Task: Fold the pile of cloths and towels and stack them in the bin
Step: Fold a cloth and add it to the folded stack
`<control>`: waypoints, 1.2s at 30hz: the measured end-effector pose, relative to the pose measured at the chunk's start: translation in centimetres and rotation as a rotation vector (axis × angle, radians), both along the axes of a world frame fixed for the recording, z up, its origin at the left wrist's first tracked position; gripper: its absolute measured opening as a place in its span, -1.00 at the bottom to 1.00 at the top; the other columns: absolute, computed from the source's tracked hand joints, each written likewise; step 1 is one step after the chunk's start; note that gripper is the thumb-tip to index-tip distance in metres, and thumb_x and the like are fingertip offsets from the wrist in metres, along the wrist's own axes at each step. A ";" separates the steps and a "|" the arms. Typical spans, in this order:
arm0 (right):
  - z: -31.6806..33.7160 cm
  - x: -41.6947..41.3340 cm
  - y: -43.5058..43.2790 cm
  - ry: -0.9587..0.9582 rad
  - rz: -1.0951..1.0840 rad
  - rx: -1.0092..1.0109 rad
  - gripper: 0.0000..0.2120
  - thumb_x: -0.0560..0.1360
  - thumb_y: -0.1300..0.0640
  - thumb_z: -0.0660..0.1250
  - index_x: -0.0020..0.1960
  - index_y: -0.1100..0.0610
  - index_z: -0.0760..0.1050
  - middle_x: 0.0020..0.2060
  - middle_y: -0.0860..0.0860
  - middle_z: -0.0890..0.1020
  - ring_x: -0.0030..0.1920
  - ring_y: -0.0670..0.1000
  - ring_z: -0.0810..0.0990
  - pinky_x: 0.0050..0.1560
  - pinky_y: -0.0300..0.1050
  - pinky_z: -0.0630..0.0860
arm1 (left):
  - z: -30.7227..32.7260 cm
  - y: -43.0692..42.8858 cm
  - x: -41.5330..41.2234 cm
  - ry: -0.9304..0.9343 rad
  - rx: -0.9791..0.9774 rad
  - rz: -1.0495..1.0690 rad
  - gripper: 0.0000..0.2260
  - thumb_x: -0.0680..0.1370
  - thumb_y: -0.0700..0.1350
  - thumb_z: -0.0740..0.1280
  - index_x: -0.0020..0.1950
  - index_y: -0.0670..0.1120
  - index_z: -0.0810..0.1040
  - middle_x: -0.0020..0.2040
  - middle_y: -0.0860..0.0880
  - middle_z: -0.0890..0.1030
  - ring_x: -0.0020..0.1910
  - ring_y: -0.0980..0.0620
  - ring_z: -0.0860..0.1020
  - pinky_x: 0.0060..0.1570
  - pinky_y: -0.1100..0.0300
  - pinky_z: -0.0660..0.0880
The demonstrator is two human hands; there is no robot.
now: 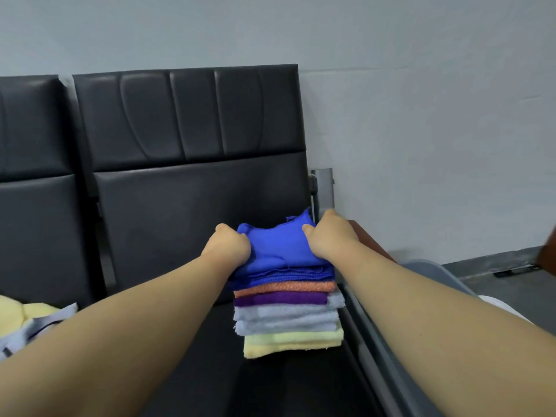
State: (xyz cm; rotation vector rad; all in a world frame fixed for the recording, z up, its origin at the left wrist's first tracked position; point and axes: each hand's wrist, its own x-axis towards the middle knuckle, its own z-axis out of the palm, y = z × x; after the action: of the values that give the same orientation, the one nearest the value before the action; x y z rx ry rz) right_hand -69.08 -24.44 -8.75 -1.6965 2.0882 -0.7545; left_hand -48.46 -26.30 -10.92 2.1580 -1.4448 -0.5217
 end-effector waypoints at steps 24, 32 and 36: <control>1.6 29.3 20.7 0.245 0.733 -0.038 -0.67 0.58 -0.03 0.29 0.32 0.03 0.48 0.25 0.02 0.45 0.23 0.13 0.48 0.14 0.04 0.51 | 5.1 30.2 31.7 -0.384 0.041 0.051 -0.52 0.59 0.13 0.33 0.41 -0.09 0.38 0.14 -0.01 0.57 -0.05 0.00 0.55 -0.11 0.12 0.46; -3.3 41.3 23.9 0.295 1.025 0.072 -0.64 0.54 0.02 0.33 0.33 -0.01 0.53 0.26 -0.03 0.51 0.18 0.04 0.46 0.00 -0.11 0.43 | 0.6 36.7 40.9 -0.320 0.187 0.041 -0.50 0.54 0.18 0.41 0.39 0.01 0.41 0.30 0.02 0.51 0.10 0.01 0.56 0.08 0.11 0.54; -5.9 44.0 25.4 0.326 1.160 0.158 -0.63 0.51 -0.02 0.41 0.30 -0.05 0.52 0.05 -0.11 0.53 0.11 0.02 0.52 -0.01 -0.13 0.41 | -2.7 37.6 42.6 -0.297 0.346 -0.090 -0.60 0.51 0.20 0.45 0.27 0.09 0.48 0.19 0.09 0.56 0.14 0.03 0.54 0.12 0.15 0.50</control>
State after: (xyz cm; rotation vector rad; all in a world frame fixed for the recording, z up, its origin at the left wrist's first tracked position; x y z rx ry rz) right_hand -25.08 0.96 -14.65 -2.5466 0.8988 0.0614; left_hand -5.83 11.31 -13.67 2.5367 -1.7209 -0.5324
